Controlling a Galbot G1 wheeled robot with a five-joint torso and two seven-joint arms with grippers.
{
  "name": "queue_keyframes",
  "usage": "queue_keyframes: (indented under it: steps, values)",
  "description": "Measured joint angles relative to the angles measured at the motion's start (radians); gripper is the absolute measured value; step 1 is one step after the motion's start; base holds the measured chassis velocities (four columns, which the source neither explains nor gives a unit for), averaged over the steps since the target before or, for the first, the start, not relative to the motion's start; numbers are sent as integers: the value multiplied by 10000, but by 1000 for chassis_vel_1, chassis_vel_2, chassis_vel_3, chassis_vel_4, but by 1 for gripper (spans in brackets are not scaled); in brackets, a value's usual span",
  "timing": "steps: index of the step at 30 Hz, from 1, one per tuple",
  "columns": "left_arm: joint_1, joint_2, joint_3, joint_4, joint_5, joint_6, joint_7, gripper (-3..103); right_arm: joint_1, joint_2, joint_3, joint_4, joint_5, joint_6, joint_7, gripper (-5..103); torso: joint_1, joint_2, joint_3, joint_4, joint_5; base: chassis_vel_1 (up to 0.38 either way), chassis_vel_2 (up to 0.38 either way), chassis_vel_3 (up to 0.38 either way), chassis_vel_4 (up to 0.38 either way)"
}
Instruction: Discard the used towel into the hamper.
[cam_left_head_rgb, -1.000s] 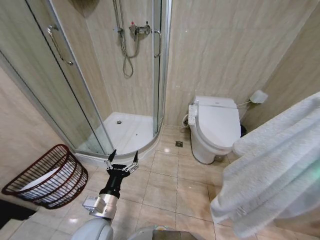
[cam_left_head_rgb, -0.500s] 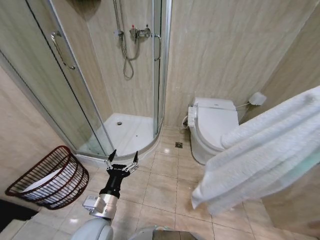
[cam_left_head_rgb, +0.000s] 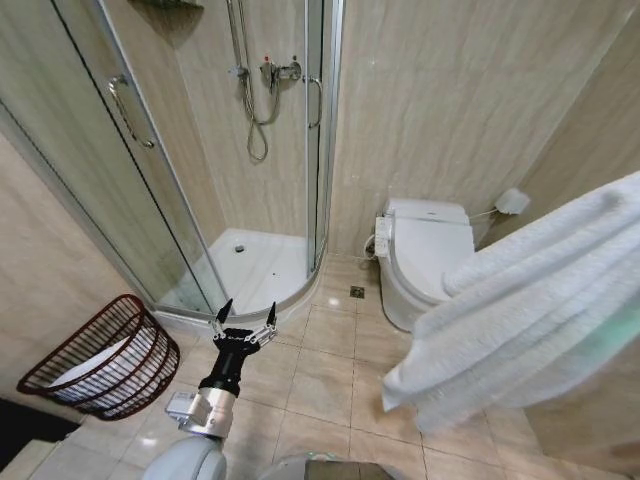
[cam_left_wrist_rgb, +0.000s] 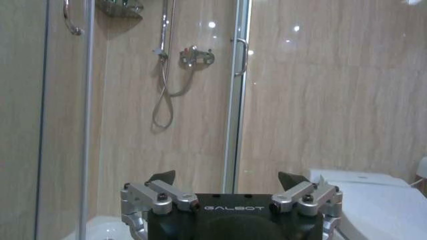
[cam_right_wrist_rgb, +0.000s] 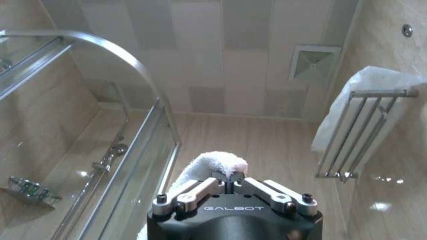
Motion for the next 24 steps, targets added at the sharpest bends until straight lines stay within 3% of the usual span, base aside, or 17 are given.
queue_keyframes:
  steps: [24]
  values:
    - [0, 0, 0, 0, 0, 0, 0, 100, 49, -6, -191, 8, -64, 10, -32, 2, 435, 1048, 616, 0, 0, 0, 0, 0, 0]
